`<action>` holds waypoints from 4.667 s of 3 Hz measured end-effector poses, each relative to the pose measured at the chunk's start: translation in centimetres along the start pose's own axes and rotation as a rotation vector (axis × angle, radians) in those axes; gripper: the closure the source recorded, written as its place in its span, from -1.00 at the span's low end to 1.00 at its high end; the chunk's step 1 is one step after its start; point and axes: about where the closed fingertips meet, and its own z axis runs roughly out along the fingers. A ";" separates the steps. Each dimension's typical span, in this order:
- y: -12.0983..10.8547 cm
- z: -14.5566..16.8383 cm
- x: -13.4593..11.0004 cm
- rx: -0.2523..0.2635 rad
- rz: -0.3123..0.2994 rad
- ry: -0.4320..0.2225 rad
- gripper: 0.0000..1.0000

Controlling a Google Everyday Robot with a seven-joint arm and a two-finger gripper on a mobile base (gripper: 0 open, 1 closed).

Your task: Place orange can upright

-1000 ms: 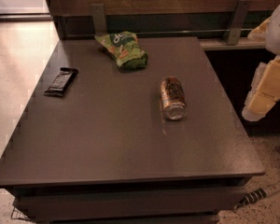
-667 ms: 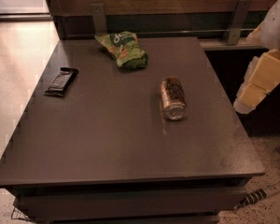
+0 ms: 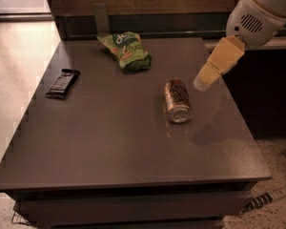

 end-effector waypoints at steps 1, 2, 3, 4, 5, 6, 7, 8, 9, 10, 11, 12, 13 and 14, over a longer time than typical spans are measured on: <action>-0.5 2.1 -2.1 -0.002 0.146 0.023 -1.00; -1.3 5.2 -2.5 -0.006 0.356 0.085 -1.00; -1.8 6.5 -2.4 -0.005 0.451 0.116 -1.00; -1.9 6.7 -2.6 -0.002 0.460 0.106 -1.00; -1.9 6.7 -2.7 0.001 0.464 0.109 -1.00; -1.3 7.8 -3.4 0.070 0.601 0.183 -1.00; -0.7 8.5 -3.9 0.123 0.699 0.228 -1.00; -0.2 10.2 -4.2 0.137 0.742 0.245 -1.00; -0.5 11.7 -3.3 0.096 0.771 0.242 -1.00; -0.6 12.7 -2.9 0.069 0.783 0.239 -1.00; -0.6 14.5 -3.4 0.040 0.766 0.235 -1.00; 0.3 16.2 -4.9 0.021 0.712 0.210 -0.65; 0.4 16.4 -5.2 0.019 0.706 0.204 -0.20; 0.4 16.4 -5.2 0.019 0.705 0.203 0.41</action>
Offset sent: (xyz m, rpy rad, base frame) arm 0.0394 0.0283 -0.0598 -0.0071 0.2443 -0.4721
